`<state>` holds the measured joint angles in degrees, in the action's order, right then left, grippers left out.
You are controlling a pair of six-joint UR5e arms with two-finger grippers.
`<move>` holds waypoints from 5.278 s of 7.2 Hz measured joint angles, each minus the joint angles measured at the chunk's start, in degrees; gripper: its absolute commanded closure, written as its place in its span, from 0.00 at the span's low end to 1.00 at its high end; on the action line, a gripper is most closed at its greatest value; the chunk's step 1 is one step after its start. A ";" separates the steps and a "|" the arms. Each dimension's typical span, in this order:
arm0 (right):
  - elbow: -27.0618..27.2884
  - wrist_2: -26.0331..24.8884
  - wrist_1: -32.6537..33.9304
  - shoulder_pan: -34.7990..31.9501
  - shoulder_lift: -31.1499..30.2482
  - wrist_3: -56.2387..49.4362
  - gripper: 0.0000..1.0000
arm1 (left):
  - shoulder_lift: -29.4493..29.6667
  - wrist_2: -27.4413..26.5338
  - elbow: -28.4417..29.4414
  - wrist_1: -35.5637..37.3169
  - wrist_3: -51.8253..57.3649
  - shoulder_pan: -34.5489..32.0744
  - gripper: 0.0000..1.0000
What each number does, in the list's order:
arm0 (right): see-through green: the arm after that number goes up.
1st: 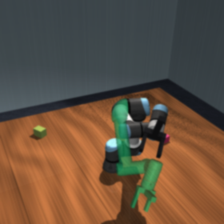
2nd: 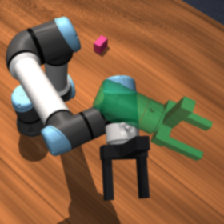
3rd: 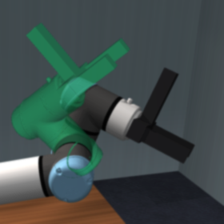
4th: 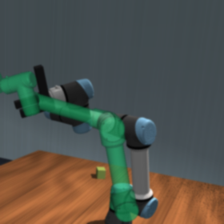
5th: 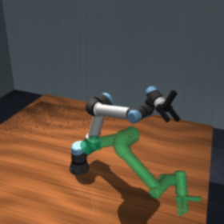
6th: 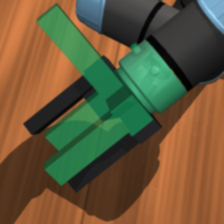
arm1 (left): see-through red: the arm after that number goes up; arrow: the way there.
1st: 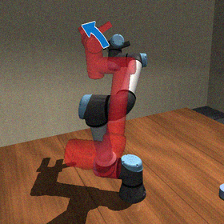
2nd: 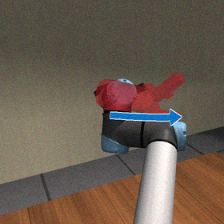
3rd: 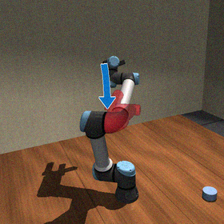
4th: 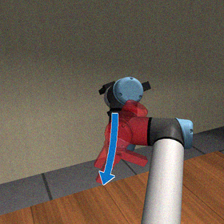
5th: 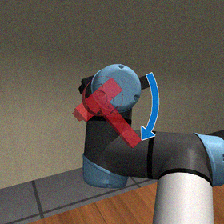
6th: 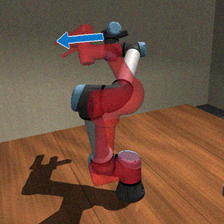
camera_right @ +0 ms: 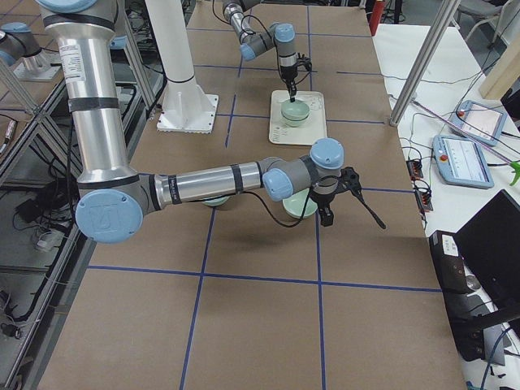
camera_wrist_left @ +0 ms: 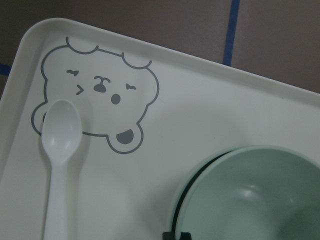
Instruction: Stack green bowls together
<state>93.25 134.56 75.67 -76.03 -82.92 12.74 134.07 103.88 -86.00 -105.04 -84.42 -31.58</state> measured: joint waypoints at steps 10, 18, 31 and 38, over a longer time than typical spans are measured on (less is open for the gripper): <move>0.72 -0.47 -0.04 1.51 -0.11 2.75 0.00 | -22.22 15.37 -13.40 1.63 46.79 -25.92 0.00; 3.37 -8.69 -0.05 10.66 0.12 14.90 0.07 | -38.28 27.03 -8.22 24.89 86.52 -56.87 0.00; -2.04 -3.31 -8.69 14.57 5.03 19.25 1.00 | -38.34 27.34 -7.91 25.51 86.33 -56.83 0.00; -0.77 -12.68 6.06 32.53 31.48 49.31 1.00 | -40.77 32.65 -8.33 26.91 86.34 -57.09 0.00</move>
<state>92.48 121.88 81.73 -43.50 -51.44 62.05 93.31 136.53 -94.33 -78.13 1.92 -88.68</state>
